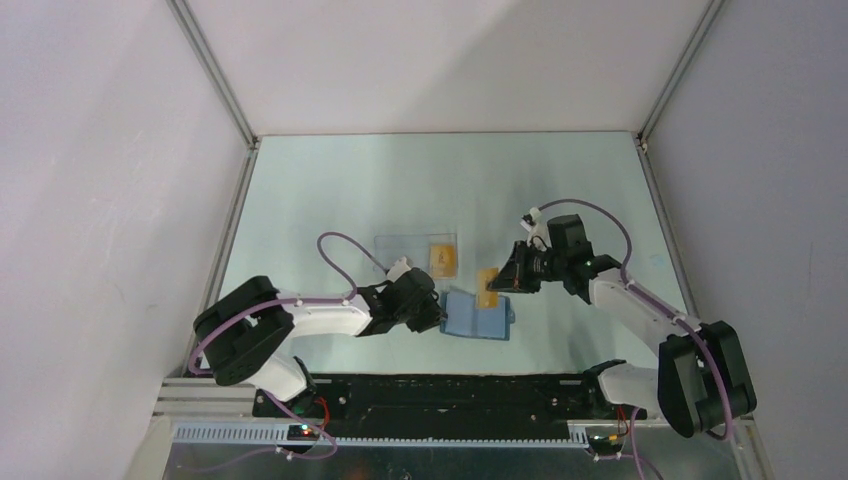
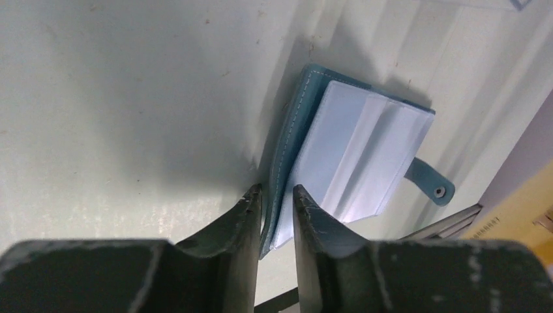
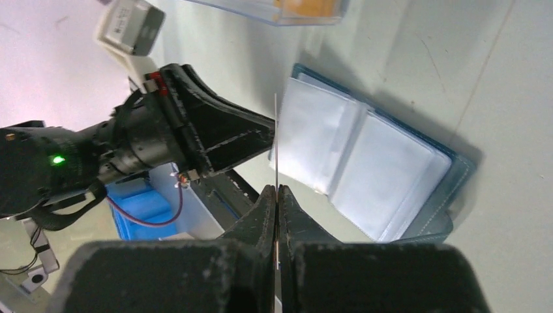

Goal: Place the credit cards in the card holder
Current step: Turn over the card slot in the card holder, then insert the credit card into the card holder.

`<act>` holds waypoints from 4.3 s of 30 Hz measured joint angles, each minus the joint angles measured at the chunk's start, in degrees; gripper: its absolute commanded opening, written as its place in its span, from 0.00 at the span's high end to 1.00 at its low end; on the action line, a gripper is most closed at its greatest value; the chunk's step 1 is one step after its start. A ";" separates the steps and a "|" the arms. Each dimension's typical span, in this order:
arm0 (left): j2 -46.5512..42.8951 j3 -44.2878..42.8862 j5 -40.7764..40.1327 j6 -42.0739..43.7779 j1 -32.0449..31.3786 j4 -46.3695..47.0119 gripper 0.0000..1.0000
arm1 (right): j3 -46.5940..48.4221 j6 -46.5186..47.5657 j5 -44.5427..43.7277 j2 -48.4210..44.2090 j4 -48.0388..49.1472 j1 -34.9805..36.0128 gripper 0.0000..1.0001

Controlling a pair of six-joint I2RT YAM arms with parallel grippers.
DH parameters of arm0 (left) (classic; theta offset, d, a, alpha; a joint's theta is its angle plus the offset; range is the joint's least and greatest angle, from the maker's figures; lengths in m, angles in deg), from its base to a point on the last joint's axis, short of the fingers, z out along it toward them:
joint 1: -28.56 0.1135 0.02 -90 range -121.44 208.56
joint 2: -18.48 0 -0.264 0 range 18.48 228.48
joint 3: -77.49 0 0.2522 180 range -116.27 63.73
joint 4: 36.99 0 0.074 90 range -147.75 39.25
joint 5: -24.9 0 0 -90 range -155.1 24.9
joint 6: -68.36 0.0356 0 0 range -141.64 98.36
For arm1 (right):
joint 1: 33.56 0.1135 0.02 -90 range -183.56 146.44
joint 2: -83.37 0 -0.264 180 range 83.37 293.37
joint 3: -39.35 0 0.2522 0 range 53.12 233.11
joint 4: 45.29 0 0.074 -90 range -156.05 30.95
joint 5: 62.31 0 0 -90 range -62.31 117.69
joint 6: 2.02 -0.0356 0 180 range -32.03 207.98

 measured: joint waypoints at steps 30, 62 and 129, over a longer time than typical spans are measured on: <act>1.92 -0.90 1.51 1.16 -0.09 0.96 1.00 | -4.94 3.78 5.60 18.03 5.27 4.07 1.00; 2.67 -1.33 2.12 1.57 -0.07 1.33 1.00 | -6.82 -1.86 3.85 22.69 20.26 3.74 1.00; 3.41 -2.05 3.39 2.08 -0.63 1.97 1.00 | 2.36 0.09 -11.45 17.31 -1.99 14.34 0.46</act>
